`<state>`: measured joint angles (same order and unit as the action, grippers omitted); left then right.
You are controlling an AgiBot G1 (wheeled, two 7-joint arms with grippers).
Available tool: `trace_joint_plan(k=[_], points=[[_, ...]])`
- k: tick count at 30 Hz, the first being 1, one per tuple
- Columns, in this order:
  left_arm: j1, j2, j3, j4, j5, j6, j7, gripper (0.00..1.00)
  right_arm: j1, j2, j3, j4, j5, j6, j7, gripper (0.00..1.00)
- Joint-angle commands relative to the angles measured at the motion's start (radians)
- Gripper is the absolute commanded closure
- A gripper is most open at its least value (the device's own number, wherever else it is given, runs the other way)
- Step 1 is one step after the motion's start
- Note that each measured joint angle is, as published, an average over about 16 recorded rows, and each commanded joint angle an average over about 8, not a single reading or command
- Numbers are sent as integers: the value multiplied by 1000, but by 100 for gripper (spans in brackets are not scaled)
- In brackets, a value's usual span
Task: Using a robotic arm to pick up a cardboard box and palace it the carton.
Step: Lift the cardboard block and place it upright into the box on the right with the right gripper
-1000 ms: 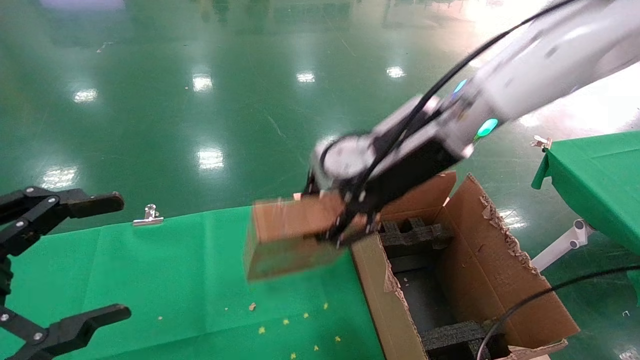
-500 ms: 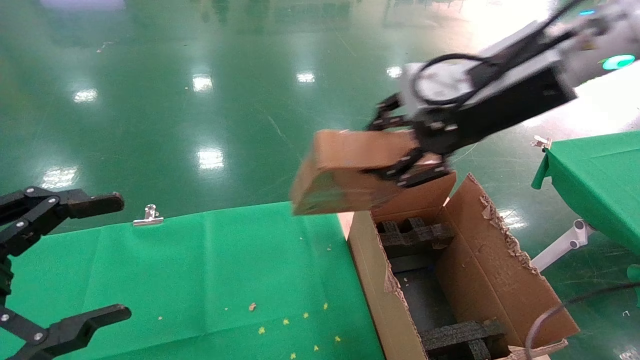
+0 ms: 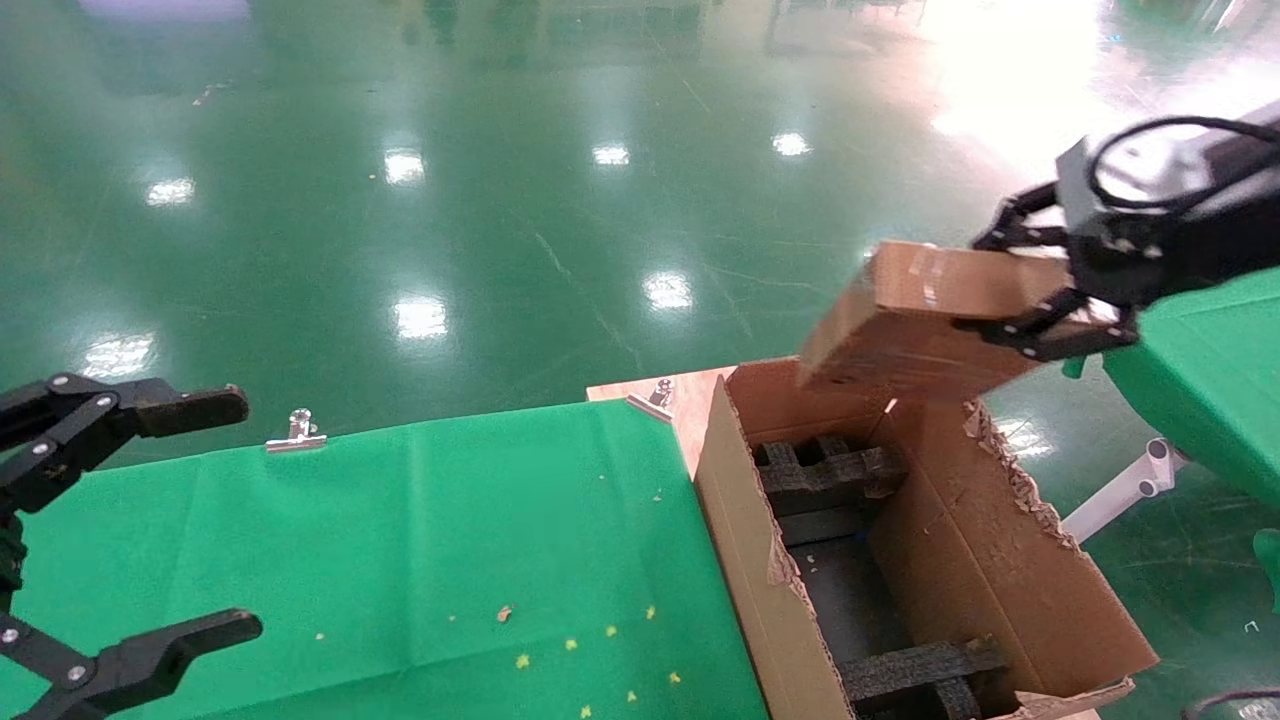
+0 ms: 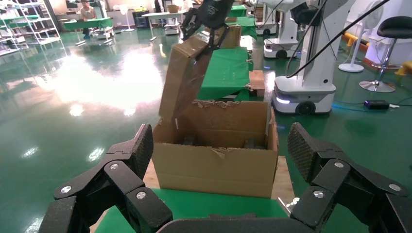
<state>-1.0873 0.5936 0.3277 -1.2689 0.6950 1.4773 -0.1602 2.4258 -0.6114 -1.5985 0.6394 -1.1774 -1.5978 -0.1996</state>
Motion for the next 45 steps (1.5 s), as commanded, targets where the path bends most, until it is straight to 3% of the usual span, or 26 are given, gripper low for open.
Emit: trace_joint_plan(k=[1, 11, 19, 31, 38, 45], points=[[0, 0, 0, 0, 0, 0, 0, 0, 26, 20, -33, -20, -6, 0, -14, 100], [0, 0, 0, 0, 0, 0, 0, 0, 18, 93, -165, -116, 55, 4, -20, 100], [0, 0, 0, 0, 0, 0, 0, 0, -74, 121, -202, -225, 167, 24, 75, 100], [0, 0, 1, 0, 0, 0, 0, 0, -299, 174, -165, -348, 361, 98, 259, 100], [0, 0, 1, 0, -1, 0, 0, 0, -407, 202, -139, -366, 451, 128, 301, 100], [0, 0, 1, 0, -1, -1, 1, 0, -439, 210, -130, -367, 484, 131, 311, 100]])
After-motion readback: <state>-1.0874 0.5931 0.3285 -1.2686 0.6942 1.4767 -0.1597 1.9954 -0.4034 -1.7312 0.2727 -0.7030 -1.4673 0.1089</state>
